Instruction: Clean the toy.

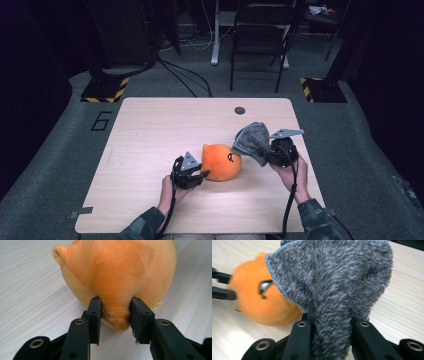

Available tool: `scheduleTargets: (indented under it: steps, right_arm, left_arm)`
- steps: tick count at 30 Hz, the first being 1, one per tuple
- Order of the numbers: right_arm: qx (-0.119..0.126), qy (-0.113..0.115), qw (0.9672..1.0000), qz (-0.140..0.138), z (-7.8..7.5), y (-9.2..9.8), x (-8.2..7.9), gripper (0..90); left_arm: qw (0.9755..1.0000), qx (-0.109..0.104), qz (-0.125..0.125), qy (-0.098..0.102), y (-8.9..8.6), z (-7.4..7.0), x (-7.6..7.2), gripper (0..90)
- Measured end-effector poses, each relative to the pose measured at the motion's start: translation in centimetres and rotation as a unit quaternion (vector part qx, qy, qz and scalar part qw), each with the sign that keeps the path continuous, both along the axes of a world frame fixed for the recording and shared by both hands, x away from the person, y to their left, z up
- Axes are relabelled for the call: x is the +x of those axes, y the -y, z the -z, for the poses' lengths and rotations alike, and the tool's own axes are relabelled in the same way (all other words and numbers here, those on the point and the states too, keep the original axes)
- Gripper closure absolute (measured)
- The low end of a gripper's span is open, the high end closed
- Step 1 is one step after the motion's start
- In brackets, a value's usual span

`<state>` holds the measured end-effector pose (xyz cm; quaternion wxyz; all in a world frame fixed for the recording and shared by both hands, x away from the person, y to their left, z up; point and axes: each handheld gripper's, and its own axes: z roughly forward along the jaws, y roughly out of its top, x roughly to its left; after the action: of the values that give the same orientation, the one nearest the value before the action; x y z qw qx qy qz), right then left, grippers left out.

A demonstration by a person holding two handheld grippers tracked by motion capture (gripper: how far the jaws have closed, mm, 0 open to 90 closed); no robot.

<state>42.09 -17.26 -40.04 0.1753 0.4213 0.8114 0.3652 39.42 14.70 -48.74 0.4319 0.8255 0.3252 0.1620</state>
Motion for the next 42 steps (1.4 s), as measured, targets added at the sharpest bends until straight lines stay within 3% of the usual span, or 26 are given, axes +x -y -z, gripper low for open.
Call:
scheduleTargets:
  steps: [10, 22, 26, 30, 42]
  right_arm:
    - [-0.014, 0.004, 0.9983, -0.056, -1.5, -5.2, -1.2, 75.2]
    - [-0.04, -0.025, 0.9946, -0.092, -0.4, -9.6, -0.9, 75.1]
    - [-0.061, -0.031, 0.9933, -0.093, 0.3, -10.2, -0.8, 75.2]
    - [-0.079, -0.029, 0.9926, -0.088, 0.8, -10.3, -0.7, 76.4]
    - [-0.067, -0.044, 0.9932, -0.084, 1.8, -8.5, -0.3, 76.6]
  left_arm:
    - [0.9999, -0.005, 0.005, 0.013, 0.7, -0.5, -0.3, 69.3]
    - [0.9996, -0.011, 0.009, 0.026, 1.5, -1.0, -0.8, 72.1]
    - [0.9991, -0.004, 0.02, 0.037, 2.0, -1.1, -1.2, 73.9]
    - [0.9992, -0.002, 0.024, 0.033, 2.1, -1.0, -1.0, 74.8]
    - [0.9991, -0.002, 0.033, 0.026, 2.0, -0.6, -0.8, 74.4]
